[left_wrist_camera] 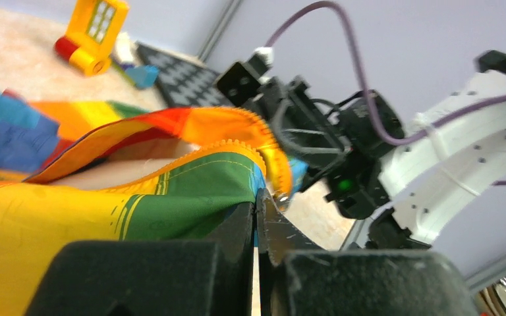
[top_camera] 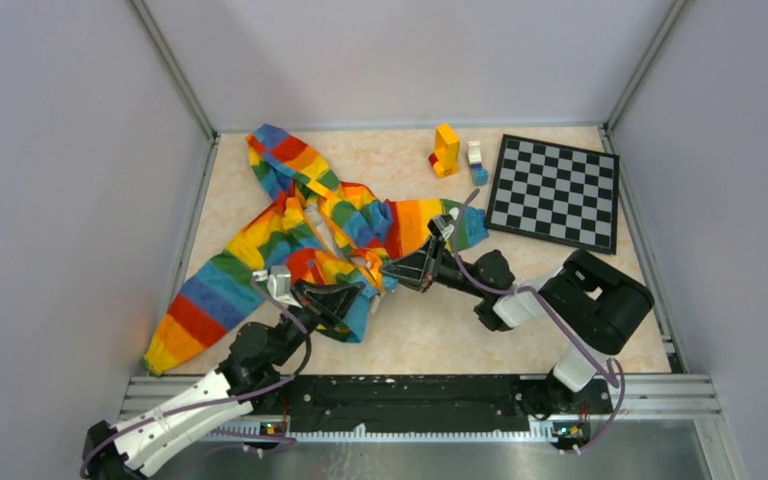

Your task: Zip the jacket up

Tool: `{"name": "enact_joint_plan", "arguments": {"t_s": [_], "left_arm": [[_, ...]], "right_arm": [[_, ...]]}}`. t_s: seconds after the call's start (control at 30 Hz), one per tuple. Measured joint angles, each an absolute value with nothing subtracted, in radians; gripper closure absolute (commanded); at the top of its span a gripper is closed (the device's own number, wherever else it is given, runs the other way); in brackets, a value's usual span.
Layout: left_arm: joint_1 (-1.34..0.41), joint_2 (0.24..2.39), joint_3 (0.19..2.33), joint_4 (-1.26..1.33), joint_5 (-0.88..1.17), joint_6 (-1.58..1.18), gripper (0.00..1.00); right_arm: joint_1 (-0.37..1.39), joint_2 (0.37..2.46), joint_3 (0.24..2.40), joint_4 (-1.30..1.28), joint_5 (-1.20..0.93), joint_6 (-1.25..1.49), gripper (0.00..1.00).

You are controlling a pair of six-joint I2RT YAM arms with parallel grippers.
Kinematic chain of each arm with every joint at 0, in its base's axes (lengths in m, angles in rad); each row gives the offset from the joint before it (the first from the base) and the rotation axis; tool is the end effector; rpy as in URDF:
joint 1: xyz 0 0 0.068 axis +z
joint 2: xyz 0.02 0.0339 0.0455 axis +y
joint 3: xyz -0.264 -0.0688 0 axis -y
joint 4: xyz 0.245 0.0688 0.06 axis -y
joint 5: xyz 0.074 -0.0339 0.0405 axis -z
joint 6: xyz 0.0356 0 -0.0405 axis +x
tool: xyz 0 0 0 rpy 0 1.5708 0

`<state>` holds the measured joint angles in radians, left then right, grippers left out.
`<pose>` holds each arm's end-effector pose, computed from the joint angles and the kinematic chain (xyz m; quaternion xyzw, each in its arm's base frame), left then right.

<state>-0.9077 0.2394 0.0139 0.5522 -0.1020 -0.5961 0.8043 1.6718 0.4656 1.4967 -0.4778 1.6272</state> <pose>0.0763 -0.0918 0.2149 0.0494 0.5813 -0.5327 0.6131 0.1902 0.2211 0.1989 0.0582 0.6078 0.7798 0.1384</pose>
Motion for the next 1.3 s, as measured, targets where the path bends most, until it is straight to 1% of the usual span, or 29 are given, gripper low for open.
{"name": "enact_joint_plan", "arguments": {"t_s": [0.03, 0.07, 0.13, 0.23, 0.27, 0.37, 0.43, 0.57, 0.67, 0.73, 0.97, 1.1, 1.2, 1.27, 1.3], "left_arm": [[-0.908, 0.239, 0.014, 0.529, -0.116, -0.604, 0.82], [-0.908, 0.239, 0.014, 0.487, -0.141, -0.621, 0.74], [-0.908, 0.242, 0.019, 0.369, -0.200, -0.667, 0.67], [-0.907, 0.274, 0.058, 0.123, -0.281, -0.767, 0.44], [-0.908, 0.282, 0.073, 0.062, -0.290, -0.787, 0.38], [-0.907, 0.297, 0.129, -0.108, -0.290, -0.855, 0.24], [-0.908, 0.297, 0.162, -0.173, -0.264, -0.883, 0.13], [-0.908, 0.297, 0.221, -0.227, -0.184, -0.921, 0.02], [-0.908, 0.297, 0.270, -0.234, -0.140, -0.971, 0.02], [-0.908, 0.304, 0.298, -0.239, -0.136, -1.033, 0.03], [-0.908, 0.415, 0.324, -0.288, -0.153, -1.340, 0.05], [-0.908, 0.496, 0.304, -0.203, -0.155, -1.405, 0.06], [-0.907, 0.594, 0.303, -0.118, -0.152, -1.413, 0.10], [-0.907, 0.678, 0.305, -0.055, -0.143, -1.412, 0.16], [-0.905, 0.720, 0.306, -0.030, -0.141, -1.410, 0.20]], "right_arm": [[0.793, 1.663, 0.451, 1.498, -0.484, 1.626, 1.00], [0.782, 1.659, 0.438, 1.498, -0.493, 1.626, 1.00], [0.762, 1.658, 0.421, 1.498, -0.523, 1.626, 1.00], [0.749, 1.658, 0.403, 1.497, -0.570, 1.614, 1.00], [0.749, 1.658, 0.399, 1.497, -0.591, 1.606, 1.00], [0.749, 1.662, 0.398, 1.499, -0.651, 1.571, 1.00], [0.749, 1.674, 0.398, 1.501, -0.693, 1.542, 0.99], [0.749, 1.731, 0.400, 1.505, -0.767, 1.488, 0.98], [0.749, 1.781, 0.400, 1.499, -0.809, 1.444, 0.98], [0.749, 1.799, 0.398, 1.499, -0.825, 1.419, 0.97], [0.749, 1.814, 0.360, 1.504, -0.841, 1.349, 0.96], [0.749, 1.827, 0.345, 1.503, -0.846, 1.320, 0.95], [0.749, 1.829, 0.338, 1.502, -0.848, 1.301, 0.95], [0.749, 1.826, 0.335, 1.503, -0.847, 1.280, 0.95], [0.749, 1.820, 0.332, 1.497, -0.847, 1.267, 0.94]]}}
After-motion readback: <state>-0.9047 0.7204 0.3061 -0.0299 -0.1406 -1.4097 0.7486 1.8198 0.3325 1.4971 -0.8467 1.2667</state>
